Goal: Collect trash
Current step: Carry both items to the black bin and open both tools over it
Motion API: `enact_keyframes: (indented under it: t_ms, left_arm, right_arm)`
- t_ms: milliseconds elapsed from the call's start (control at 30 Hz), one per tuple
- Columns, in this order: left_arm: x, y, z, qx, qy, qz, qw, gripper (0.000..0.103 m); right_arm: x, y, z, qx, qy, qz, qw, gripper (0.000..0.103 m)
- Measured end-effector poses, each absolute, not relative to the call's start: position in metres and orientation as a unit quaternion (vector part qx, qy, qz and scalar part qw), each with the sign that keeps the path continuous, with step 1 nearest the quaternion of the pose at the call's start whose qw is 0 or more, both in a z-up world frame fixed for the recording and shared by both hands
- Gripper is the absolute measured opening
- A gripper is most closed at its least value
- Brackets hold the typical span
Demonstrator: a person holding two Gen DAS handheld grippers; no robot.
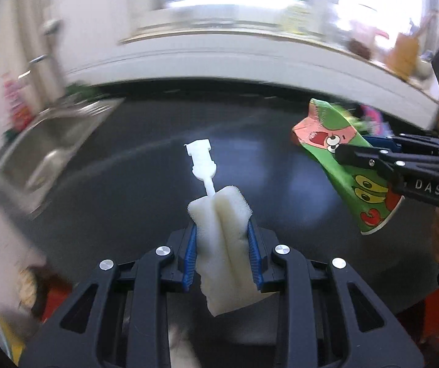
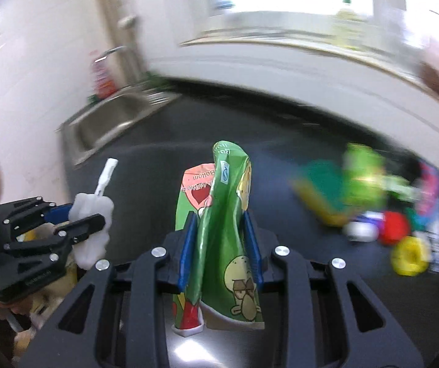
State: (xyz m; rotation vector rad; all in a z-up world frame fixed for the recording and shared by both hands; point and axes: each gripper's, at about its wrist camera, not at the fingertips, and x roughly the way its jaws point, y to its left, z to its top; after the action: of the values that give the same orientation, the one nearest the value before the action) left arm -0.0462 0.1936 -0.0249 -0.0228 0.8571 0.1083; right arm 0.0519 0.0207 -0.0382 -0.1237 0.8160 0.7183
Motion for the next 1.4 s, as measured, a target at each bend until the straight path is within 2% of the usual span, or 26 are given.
enact_keyframes:
  t_ms: [100,133,267,500,800,1167,1233,1267,1300,1333,1367,1400]
  left_arm:
    - [-0.096,0.246,-0.034,-0.038,0.418,0.111,0.901,0.028]
    - [-0.112,0.262,-0.038,-0.045,0.419,0.131,0.897,0.028]
    - [-0.175,0.32,-0.058,-0.084,0.422,0.199,0.881,0.028]
    - [-0.245,0.389,-0.137,-0.159,0.455,0.246,0.841,0.028]
    - [-0.25,0.435,-0.242,-0.212,0.485,0.248,0.811,0.028]
    - [-0.245,0.46,-0.278,-0.223,0.496,0.25,0.801,0.029]
    - [-0.247,0.465,-0.282,-0.228,0.499,0.252,0.797,0.03]
    - [-0.248,0.466,-0.284,-0.23,0.502,0.25,0.795,0.035]
    - [-0.248,0.468,-0.285,-0.228,0.504,0.252,0.794,0.046]
    - [-0.249,0.469,-0.286,-0.227,0.503,0.256,0.794,0.051]
    - [-0.251,0.471,-0.287,-0.228,0.502,0.257,0.794,0.058]
    - [-0.252,0.472,-0.288,-0.23,0.502,0.259,0.793,0.061]
  right_arm:
    - [0.007,0.113,-0.053,-0.087,0.393,0.426,0.81,0.031]
    - [0.007,0.113,-0.053,-0.087,0.393,0.426,0.81,0.031]
    - [-0.051,0.212,-0.074,-0.121,0.405,0.505,0.752,0.031]
    - [-0.118,0.315,-0.124,-0.184,0.432,0.563,0.68,0.032]
    - [-0.123,0.382,-0.226,-0.226,0.509,0.521,0.647,0.033]
    - [-0.117,0.409,-0.259,-0.252,0.522,0.508,0.638,0.035]
    - [-0.117,0.414,-0.261,-0.248,0.522,0.509,0.637,0.04]
    - [-0.116,0.415,-0.262,-0.246,0.525,0.509,0.636,0.044]
    - [-0.114,0.416,-0.263,-0.244,0.528,0.507,0.636,0.052]
    - [-0.112,0.416,-0.263,-0.241,0.53,0.508,0.635,0.057]
    - [-0.111,0.416,-0.262,-0.241,0.528,0.508,0.637,0.067]
    - [-0.11,0.415,-0.261,-0.241,0.525,0.508,0.639,0.07]
